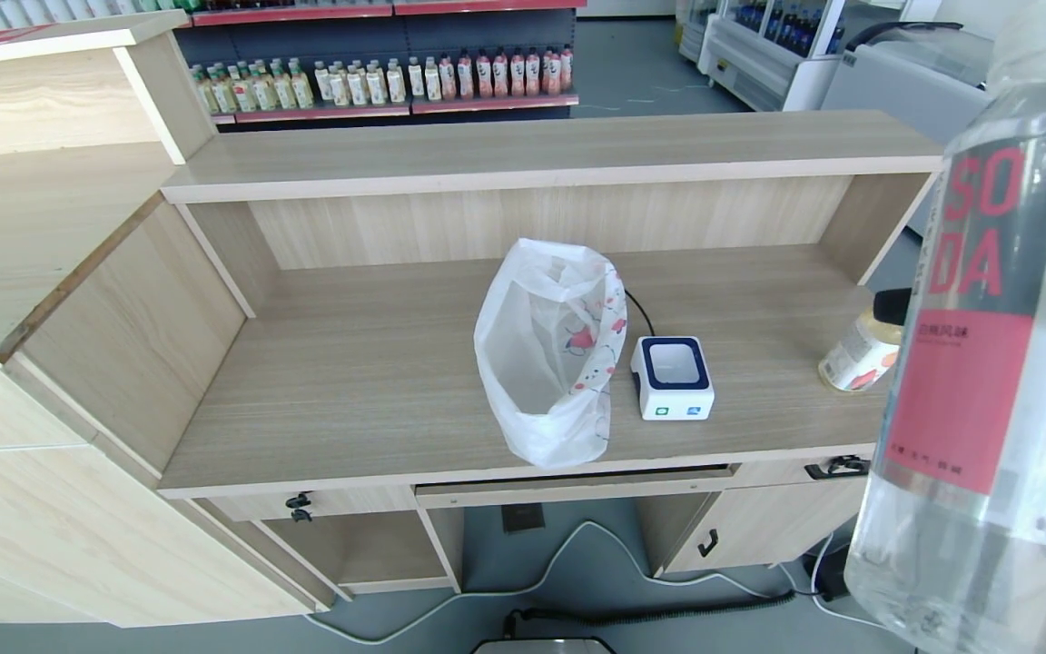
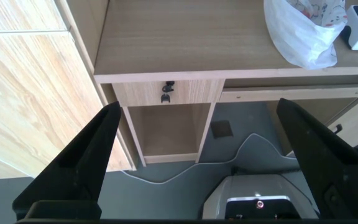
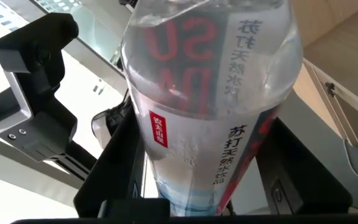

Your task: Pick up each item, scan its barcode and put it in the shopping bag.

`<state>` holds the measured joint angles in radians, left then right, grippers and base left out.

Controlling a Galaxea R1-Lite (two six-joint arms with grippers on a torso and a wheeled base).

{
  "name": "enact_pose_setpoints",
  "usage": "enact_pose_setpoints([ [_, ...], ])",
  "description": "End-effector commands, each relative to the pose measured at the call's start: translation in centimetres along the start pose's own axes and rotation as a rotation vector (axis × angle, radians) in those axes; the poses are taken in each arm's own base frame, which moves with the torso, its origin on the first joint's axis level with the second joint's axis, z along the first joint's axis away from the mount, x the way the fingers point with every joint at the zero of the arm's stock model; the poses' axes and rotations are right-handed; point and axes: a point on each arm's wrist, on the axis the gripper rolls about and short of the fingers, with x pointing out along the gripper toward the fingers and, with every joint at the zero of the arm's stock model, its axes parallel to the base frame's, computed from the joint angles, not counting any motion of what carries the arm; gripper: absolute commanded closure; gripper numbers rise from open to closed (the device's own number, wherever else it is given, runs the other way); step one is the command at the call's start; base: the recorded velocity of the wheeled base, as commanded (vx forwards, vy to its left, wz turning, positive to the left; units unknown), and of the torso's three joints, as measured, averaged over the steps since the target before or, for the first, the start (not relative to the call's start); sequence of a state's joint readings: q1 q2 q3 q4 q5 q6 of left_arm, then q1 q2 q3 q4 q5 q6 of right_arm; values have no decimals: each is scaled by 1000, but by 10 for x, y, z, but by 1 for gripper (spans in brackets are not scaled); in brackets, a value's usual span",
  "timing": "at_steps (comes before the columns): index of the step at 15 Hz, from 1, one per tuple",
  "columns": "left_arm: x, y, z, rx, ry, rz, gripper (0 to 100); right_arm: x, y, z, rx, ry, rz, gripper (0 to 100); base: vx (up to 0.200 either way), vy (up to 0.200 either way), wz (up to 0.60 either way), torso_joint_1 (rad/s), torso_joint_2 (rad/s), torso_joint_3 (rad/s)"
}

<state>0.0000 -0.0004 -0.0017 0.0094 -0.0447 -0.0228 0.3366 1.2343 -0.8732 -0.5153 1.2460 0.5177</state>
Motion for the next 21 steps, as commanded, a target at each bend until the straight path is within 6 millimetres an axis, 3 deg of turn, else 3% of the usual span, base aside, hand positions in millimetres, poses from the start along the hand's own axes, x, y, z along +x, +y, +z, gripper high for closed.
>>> enact_pose_setpoints([
  [1, 0, 0, 0, 0, 0, 0, 0, -1, 3, -2, -1, 1, 2, 100, 0, 0, 0, 0, 0, 0],
  [10, 0, 0, 0, 0, 0, 0, 0, -4, 5, -4, -6, -5, -10, 100, 0, 0, 0, 0, 0, 0],
  [13, 0, 0, 0, 0, 0, 0, 0, -12, -6, -2, -25, -25, -76, 100, 0, 0, 0, 0, 0, 0],
  [14, 0, 0, 0, 0, 0, 0, 0, -20, -17, -1, -95, -33, -131, 100, 0, 0, 0, 0, 0, 0],
  [17, 0, 0, 0, 0, 0, 0, 0, -61, -80, -10, -346, -10, -367, 100, 0, 0, 0, 0, 0, 0],
  [18, 0, 0, 0, 0, 0, 0, 0, -67, -91, -13, -395, 2, -414, 100, 0, 0, 0, 0, 0, 0],
  [19, 0, 0, 0, 0, 0, 0, 0, -78, -121, -20, -542, 63, -582, 100, 0, 0, 0, 0, 0, 0],
  [21, 0, 0, 0, 0, 0, 0, 0, -89, -159, -17, -713, 138, -695, 100, 0, 0, 0, 0, 0, 0],
])
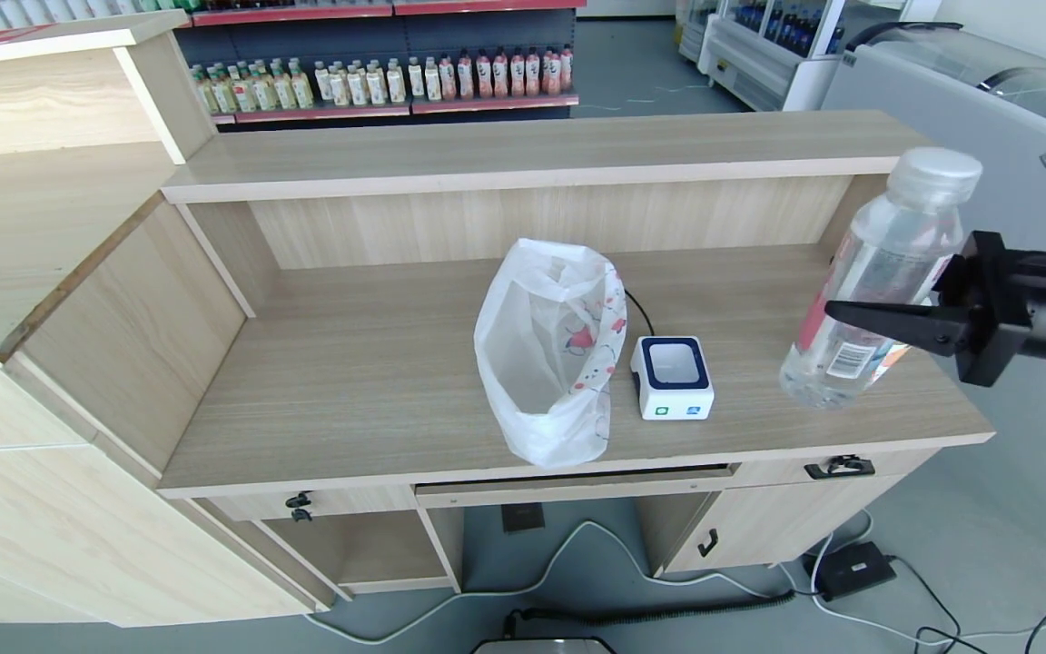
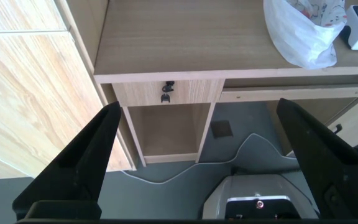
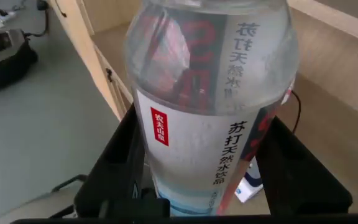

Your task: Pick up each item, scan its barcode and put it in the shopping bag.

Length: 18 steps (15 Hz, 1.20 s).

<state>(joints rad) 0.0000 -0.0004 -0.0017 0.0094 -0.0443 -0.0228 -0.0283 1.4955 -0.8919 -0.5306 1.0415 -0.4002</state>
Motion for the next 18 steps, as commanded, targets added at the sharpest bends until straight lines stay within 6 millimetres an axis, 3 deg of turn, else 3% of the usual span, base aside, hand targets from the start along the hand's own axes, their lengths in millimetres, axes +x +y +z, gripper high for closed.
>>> enact_pose_setpoints([
  [1, 0, 0, 0, 0, 0, 0, 0, 17, -48, -46, -104, 71, -93, 100, 0, 0, 0, 0, 0, 0],
  [3, 0, 0, 0, 0, 0, 0, 0, 40, -86, -61, -324, -27, -144, 100, 0, 0, 0, 0, 0, 0],
  [6, 0, 0, 0, 0, 2, -2, 0, 73, -113, -84, -573, -85, -138, 100, 0, 0, 0, 0, 0, 0],
  [12, 0, 0, 0, 0, 0, 0, 0, 103, -127, -139, -708, -173, -26, 100, 0, 0, 0, 0, 0, 0],
  [18, 0, 0, 0, 0, 0, 0, 0, 133, -127, -162, -737, -217, 22, 100, 0, 0, 0, 0, 0, 0],
])
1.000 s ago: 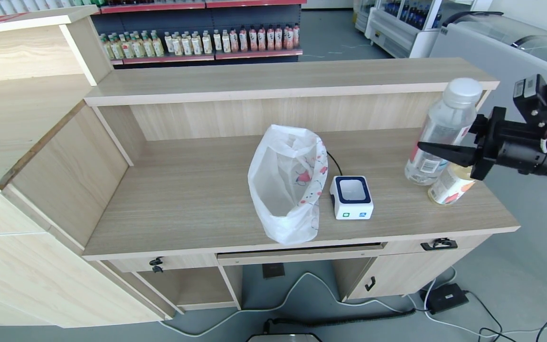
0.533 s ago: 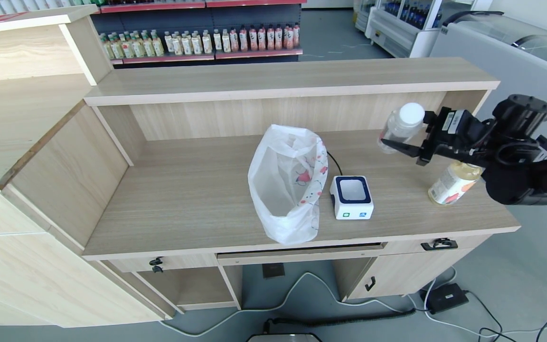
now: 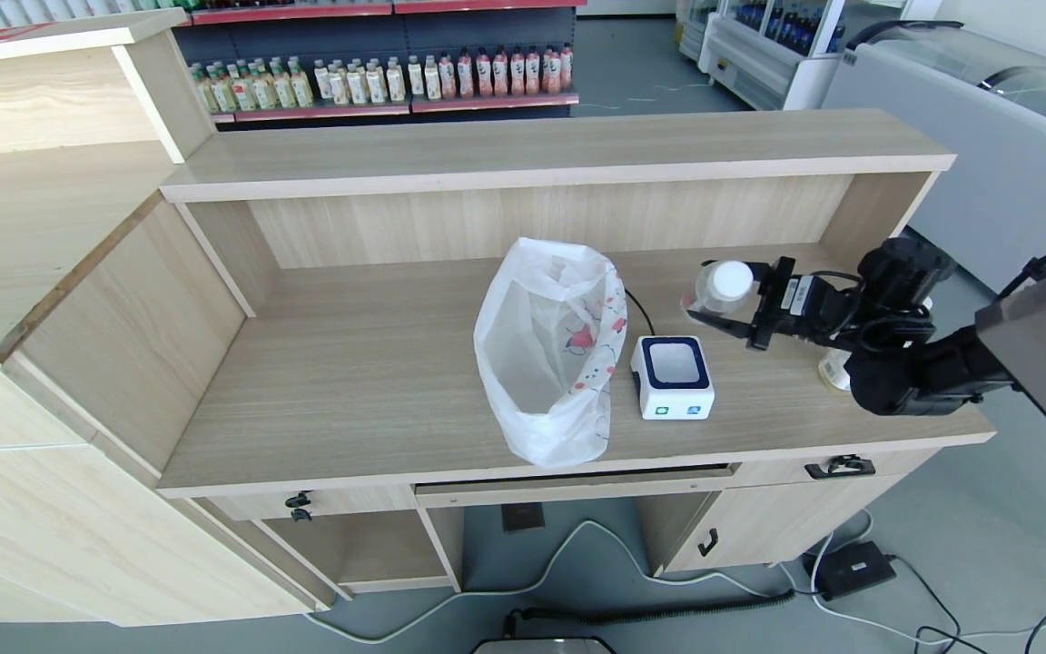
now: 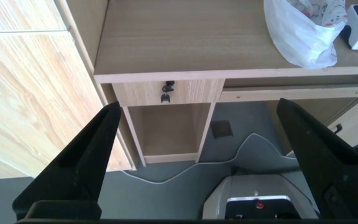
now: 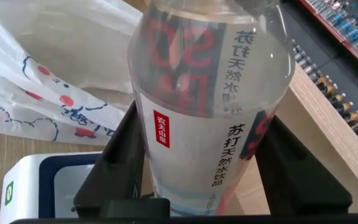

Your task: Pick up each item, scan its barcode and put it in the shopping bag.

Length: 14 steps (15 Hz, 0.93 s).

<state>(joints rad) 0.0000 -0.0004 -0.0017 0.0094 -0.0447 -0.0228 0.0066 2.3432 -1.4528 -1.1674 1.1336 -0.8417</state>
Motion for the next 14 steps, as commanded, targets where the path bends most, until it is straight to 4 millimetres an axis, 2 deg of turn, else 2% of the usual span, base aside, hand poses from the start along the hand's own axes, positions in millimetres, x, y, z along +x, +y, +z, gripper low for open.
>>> enact_pose_setpoints([
  [1, 0, 0, 0, 0, 2, 0, 0, 13, 10, -9, 7, -21, 13, 100, 0, 0, 0, 0, 0, 0],
  [4, 0, 0, 0, 0, 2, 0, 0, 26, 20, -12, 11, -42, 28, 100, 0, 0, 0, 0, 0, 0],
  [7, 0, 0, 0, 0, 0, 0, 0, 29, 28, -17, 22, -42, 37, 100, 0, 0, 0, 0, 0, 0],
  [14, 0, 0, 0, 0, 0, 0, 0, 38, 28, -20, 2, -60, 36, 100, 0, 0, 0, 0, 0, 0],
])
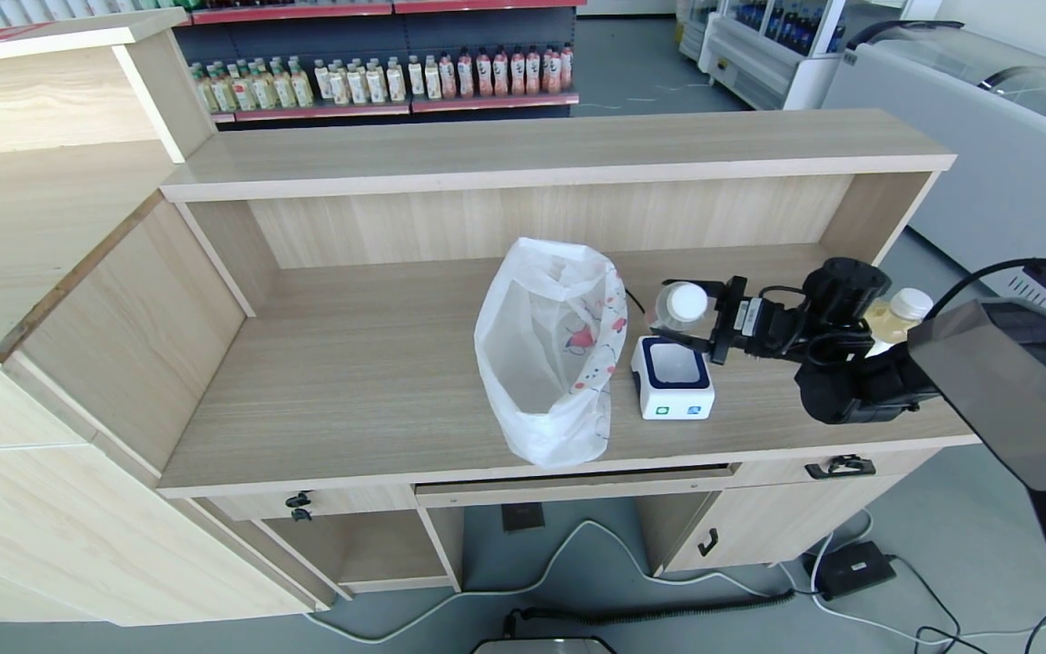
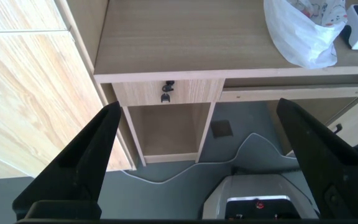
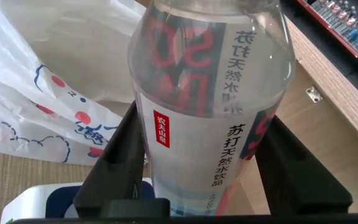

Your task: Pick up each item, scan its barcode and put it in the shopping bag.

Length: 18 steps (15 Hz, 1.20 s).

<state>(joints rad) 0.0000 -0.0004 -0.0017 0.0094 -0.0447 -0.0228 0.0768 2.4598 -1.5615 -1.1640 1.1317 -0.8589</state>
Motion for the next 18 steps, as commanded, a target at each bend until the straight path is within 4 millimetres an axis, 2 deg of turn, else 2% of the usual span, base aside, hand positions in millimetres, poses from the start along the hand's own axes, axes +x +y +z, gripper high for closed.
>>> enact_pose_setpoints([
  [1, 0, 0, 0, 0, 0, 0, 0, 1, 4, -3, 5, -2, 3, 100, 0, 0, 0, 0, 0, 0],
  [7, 0, 0, 0, 0, 0, 0, 0, 2, 12, -10, 24, 3, 11, 100, 0, 0, 0, 0, 0, 0],
  [12, 0, 0, 0, 0, 0, 0, 0, 6, 11, -11, 13, -7, 10, 100, 0, 0, 0, 0, 0, 0],
  [13, 0, 0, 0, 0, 0, 0, 0, 7, 4, -6, -5, -13, 2, 100, 0, 0, 0, 0, 0, 0],
  [14, 0, 0, 0, 0, 0, 0, 0, 7, -8, 3, -25, -20, -9, 100, 0, 0, 0, 0, 0, 0],
  [16, 0, 0, 0, 0, 0, 0, 0, 0, -40, 40, 5, -18, -39, 100, 0, 0, 0, 0, 0, 0],
  [18, 0, 0, 0, 0, 0, 0, 0, -23, -63, 77, 179, 85, -162, 100, 0, 0, 0, 0, 0, 0],
])
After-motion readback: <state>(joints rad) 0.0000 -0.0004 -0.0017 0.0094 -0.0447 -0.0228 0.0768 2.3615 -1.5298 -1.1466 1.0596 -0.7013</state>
